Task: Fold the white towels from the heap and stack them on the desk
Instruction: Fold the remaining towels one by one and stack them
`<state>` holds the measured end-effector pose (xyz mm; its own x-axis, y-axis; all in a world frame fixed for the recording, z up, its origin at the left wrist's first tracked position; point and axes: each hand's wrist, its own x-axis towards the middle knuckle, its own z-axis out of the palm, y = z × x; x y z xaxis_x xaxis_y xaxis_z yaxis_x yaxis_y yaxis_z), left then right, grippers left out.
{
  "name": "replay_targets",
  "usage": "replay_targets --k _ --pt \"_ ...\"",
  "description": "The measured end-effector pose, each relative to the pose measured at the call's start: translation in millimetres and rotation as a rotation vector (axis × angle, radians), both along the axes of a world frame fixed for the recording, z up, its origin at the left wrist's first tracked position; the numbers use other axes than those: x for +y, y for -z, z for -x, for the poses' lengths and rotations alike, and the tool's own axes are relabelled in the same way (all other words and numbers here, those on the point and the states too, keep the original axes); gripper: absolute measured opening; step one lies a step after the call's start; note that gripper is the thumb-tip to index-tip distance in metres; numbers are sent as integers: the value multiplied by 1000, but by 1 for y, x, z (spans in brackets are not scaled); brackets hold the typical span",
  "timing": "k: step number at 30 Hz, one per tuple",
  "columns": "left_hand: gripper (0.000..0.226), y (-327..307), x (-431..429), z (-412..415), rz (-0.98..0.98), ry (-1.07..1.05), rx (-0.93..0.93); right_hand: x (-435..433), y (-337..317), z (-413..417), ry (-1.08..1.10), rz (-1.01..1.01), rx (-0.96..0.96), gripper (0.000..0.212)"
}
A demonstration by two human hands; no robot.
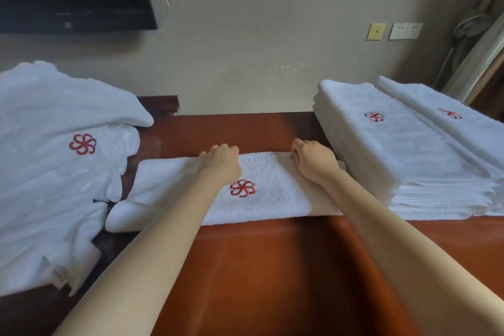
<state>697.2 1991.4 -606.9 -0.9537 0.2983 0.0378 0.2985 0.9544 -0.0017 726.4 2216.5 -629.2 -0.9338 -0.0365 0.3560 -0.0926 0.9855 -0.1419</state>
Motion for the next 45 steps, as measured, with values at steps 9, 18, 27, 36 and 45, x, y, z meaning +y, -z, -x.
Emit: replay_targets --k 9,18,27,36,45 --pt "11 -16 -20 23 -62 -113 -8 2 -17 18 41 -2 -105 14" --pt "28 -8 -4 33 106 -140 114 -1 0 23 37 19 -51 16" --pt "33 30 33 -15 -307 86 71 -5 -5 14 80 -164 61 11" --pt "46 41 24 -17 -301 120 -47 -24 -3 -18 51 6 299 9" --pt "47 33 24 -22 -297 111 -99 -12 7 -22 129 207 -128 36"
